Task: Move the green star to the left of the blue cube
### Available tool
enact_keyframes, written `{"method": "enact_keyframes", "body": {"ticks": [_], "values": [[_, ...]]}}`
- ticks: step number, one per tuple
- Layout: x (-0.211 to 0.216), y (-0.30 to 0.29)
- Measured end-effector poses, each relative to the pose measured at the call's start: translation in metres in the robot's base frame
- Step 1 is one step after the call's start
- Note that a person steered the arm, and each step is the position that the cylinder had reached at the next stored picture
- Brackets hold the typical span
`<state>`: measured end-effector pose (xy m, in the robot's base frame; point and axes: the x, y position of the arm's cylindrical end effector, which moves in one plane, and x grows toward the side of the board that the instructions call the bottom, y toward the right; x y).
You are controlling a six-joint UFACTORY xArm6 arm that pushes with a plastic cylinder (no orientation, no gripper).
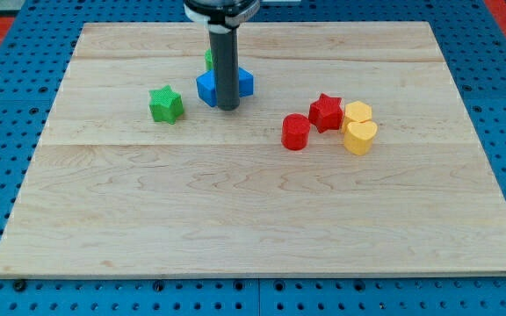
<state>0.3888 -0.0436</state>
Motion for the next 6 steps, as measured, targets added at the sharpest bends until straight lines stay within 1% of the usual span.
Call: {"method": "enact_keyframes", "body": {"ticks": [1,2,3,4,6], "values": [[0.047,-0.061],[0.038,-0.118],[-0.006,-0.072],[-0.027,-0.042],[-0.027,-0.041]]}}
